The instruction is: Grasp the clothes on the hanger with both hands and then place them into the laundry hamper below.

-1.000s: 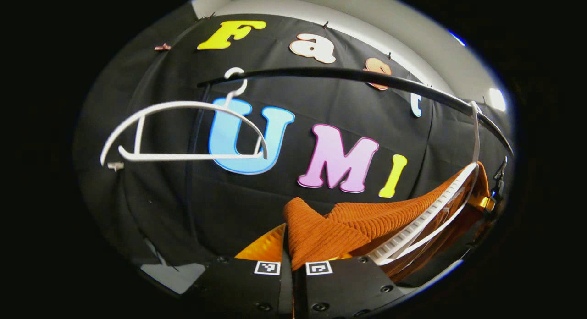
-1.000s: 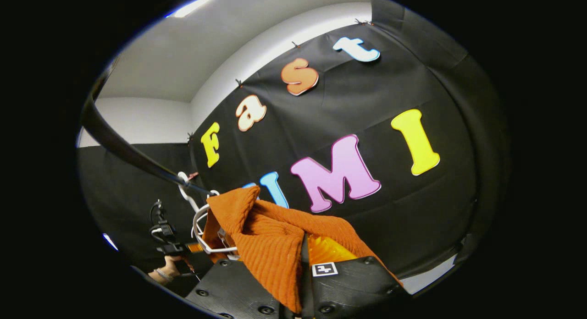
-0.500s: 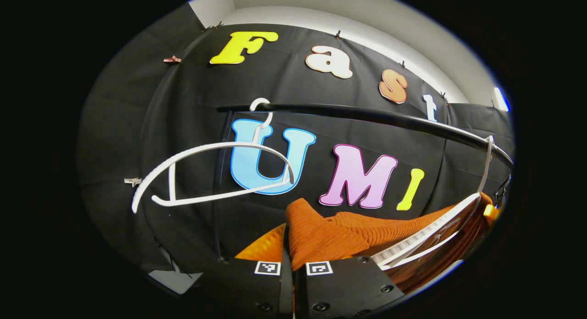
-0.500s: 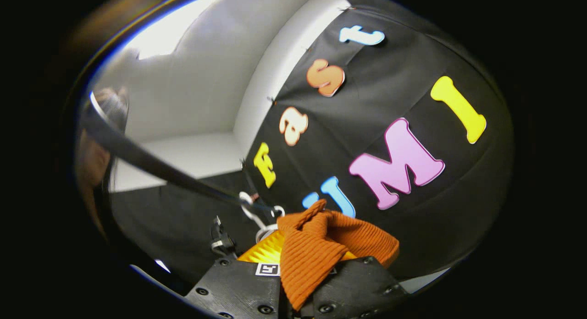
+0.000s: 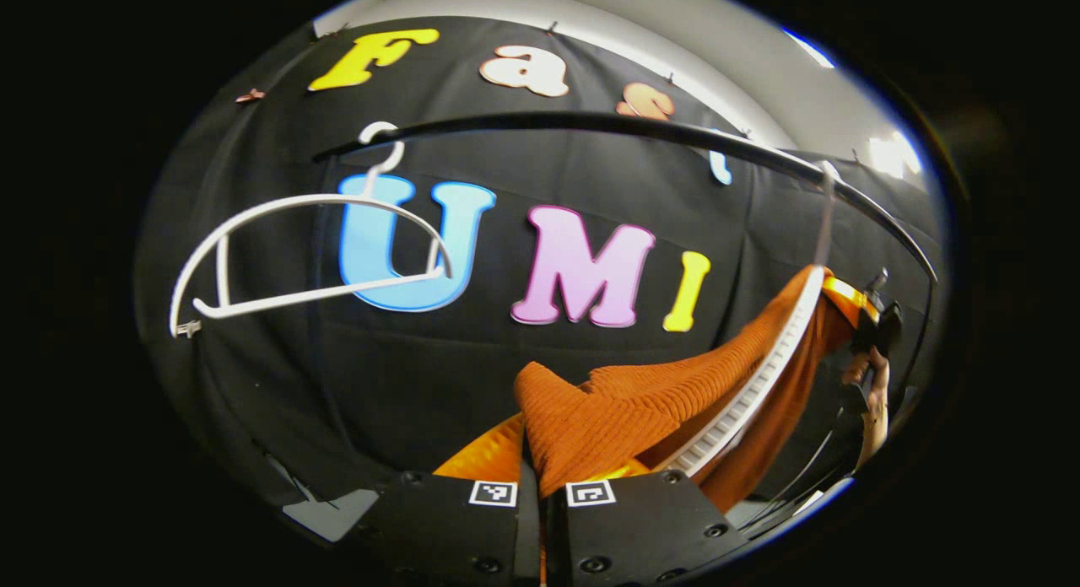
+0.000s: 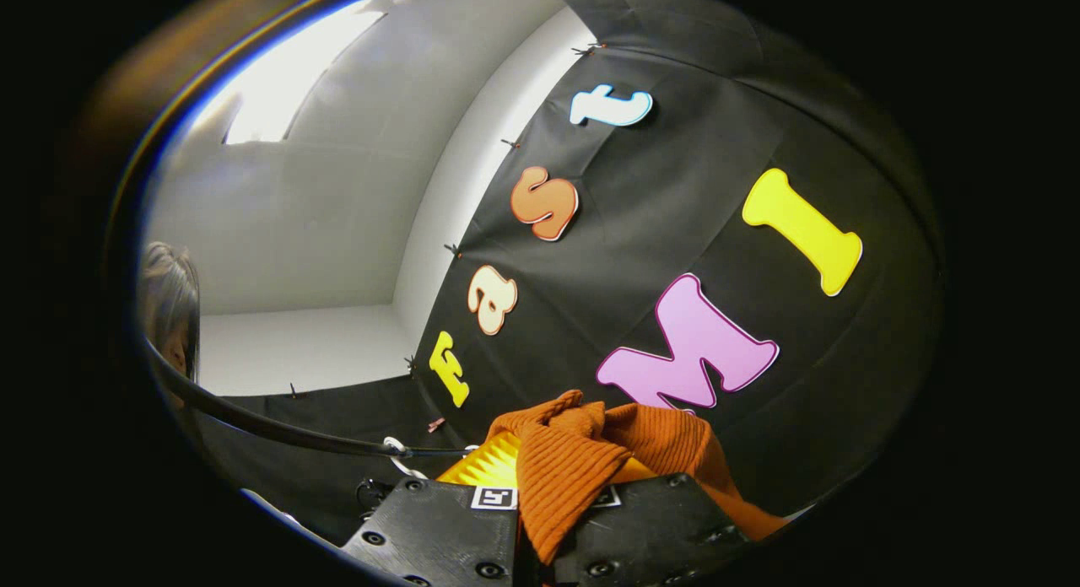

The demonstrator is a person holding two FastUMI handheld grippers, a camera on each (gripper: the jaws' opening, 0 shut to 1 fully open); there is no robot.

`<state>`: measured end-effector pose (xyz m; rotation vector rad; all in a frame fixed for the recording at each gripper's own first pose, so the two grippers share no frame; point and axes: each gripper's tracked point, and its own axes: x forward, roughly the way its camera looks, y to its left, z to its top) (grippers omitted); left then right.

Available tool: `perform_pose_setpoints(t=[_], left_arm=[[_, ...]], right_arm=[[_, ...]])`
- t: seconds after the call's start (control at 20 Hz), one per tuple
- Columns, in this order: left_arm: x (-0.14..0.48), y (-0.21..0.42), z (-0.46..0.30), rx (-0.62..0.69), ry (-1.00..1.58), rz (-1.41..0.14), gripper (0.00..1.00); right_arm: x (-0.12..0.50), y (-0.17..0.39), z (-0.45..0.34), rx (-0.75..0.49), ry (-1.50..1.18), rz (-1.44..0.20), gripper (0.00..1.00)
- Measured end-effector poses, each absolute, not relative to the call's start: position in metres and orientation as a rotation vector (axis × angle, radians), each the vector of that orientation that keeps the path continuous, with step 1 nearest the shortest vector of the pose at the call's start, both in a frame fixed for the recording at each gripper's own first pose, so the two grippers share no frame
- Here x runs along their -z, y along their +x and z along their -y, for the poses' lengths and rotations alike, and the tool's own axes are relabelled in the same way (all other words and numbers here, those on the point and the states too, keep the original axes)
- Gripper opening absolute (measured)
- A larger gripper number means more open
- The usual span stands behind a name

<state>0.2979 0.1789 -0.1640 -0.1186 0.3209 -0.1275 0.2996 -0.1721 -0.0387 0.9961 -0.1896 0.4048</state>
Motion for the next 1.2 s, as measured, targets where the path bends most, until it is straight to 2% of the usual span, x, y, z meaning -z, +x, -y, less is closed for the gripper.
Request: perform_pose_setpoints(t=[0.2, 0.3, 0.65, 0.8, 0.95, 1.2], left_arm=[[0.158, 0.282, -0.177, 0.139, -0.330, -0.177, 0.07], [0.171, 0.272, -0.175, 0.132, -0.385, -0.161, 0.07], [0.244, 0.241, -0.161, 0.028, -0.467, -0.313, 0.08], [0.265, 0.231, -0.148, -0.005, -0.419, -0.388, 0.08], [0.279, 0.227, -0.128, -0.004, -0.410, -0.465, 0.08], [0.308, 0.211, -0.105, 0.000, -0.468, -0.557, 0.08]], right_arm=[[0.044, 0.303, 0.172, -0.420, 1.087, 0.184, 0.05], [0.042, 0.309, 0.170, -0.432, 1.113, 0.185, 0.05], [0.101, 0.325, 0.156, -0.340, 1.073, 0.021, 0.05], [0.157, 0.329, 0.170, -0.205, 1.066, -0.055, 0.04], [0.227, 0.318, 0.167, -0.074, 0.994, -0.215, 0.04], [0.294, 0.286, 0.081, -0.179, 0.833, -0.495, 0.04]])
